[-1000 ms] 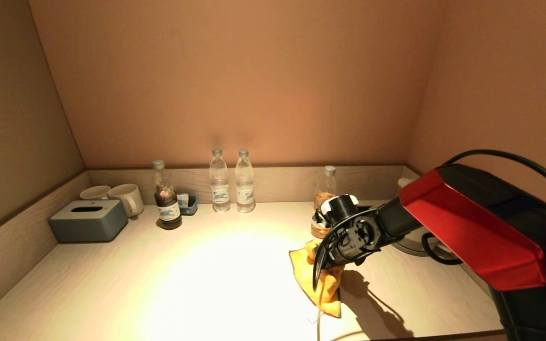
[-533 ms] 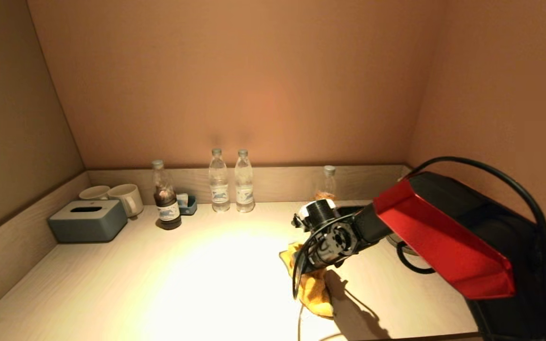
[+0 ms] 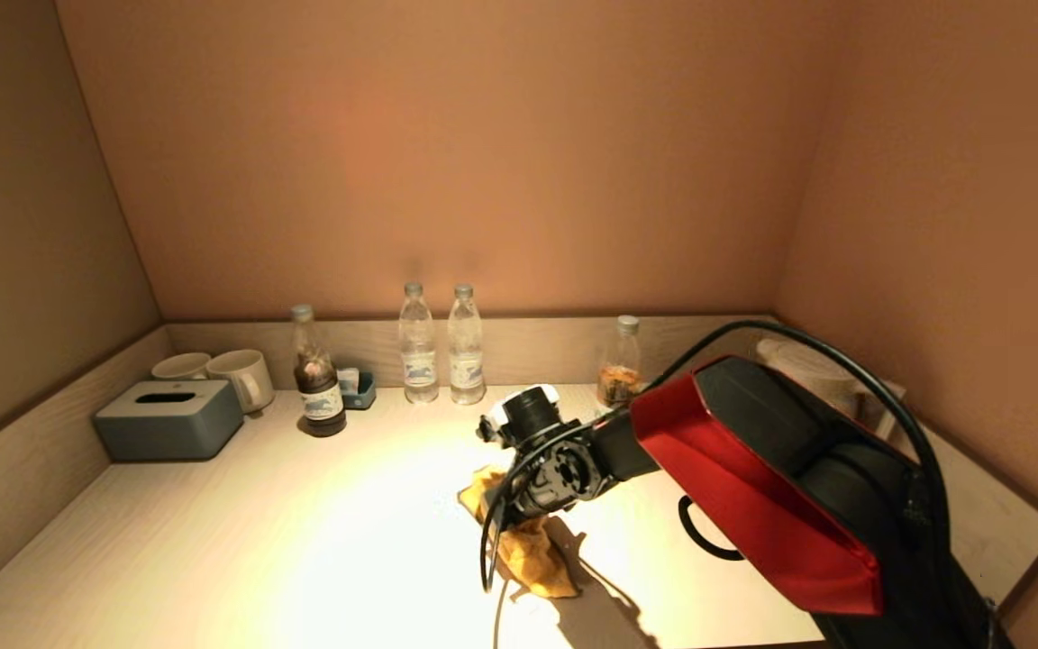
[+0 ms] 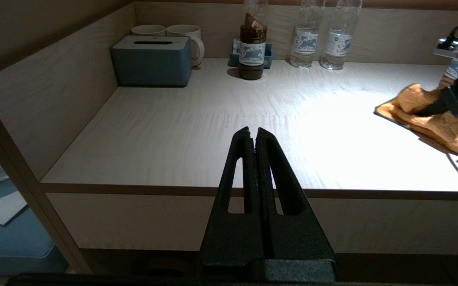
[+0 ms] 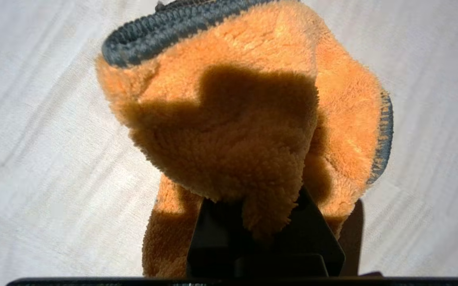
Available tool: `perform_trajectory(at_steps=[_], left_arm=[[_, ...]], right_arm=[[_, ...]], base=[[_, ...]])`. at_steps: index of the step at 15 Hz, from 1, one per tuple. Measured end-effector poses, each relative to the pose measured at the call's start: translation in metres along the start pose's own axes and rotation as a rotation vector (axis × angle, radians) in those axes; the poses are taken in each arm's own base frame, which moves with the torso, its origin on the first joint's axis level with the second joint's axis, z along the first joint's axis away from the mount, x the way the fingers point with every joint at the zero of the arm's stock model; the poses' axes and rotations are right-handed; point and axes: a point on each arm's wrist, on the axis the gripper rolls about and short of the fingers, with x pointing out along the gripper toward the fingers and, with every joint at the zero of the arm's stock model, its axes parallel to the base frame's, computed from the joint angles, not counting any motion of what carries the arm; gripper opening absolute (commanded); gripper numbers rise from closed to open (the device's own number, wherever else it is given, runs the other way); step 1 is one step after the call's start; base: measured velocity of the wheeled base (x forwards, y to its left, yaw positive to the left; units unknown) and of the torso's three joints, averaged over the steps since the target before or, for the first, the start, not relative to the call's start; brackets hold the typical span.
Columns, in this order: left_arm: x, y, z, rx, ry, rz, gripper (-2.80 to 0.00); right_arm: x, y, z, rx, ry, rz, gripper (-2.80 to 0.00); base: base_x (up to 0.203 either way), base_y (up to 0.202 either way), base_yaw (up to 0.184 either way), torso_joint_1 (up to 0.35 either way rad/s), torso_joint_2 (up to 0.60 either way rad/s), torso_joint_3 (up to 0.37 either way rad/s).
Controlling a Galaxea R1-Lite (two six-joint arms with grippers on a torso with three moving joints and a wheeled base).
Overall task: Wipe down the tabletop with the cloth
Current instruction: Sweep the stains on the table
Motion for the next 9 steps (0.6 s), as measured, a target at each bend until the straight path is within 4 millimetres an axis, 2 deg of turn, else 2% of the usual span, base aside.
perform_trajectory(at_steps=[4, 7, 9], left_arm=[[0.0, 0.0, 0.0, 0.0, 0.0, -0.001, -2.8], [0.0, 0.0, 0.0, 0.0, 0.0, 0.0, -2.8], [0.0, 0.0, 0.0, 0.0, 0.0, 0.0, -2.8]], right_arm=[[0.01, 0.022, 0.012, -0.037, -0.028, 0.03, -2.8], [0.022, 0.025, 0.019, -0.047, -0.054, 0.032, -2.8], [0.034, 0.025, 0.016, -0.059, -0.048, 0.027, -2.8]], base=[[0.0, 0.0, 0.0, 0.0, 0.0, 0.0], [0.0, 0.0, 0.0, 0.0, 0.0, 0.0], [0.0, 0.0, 0.0, 0.0, 0.0, 0.0]])
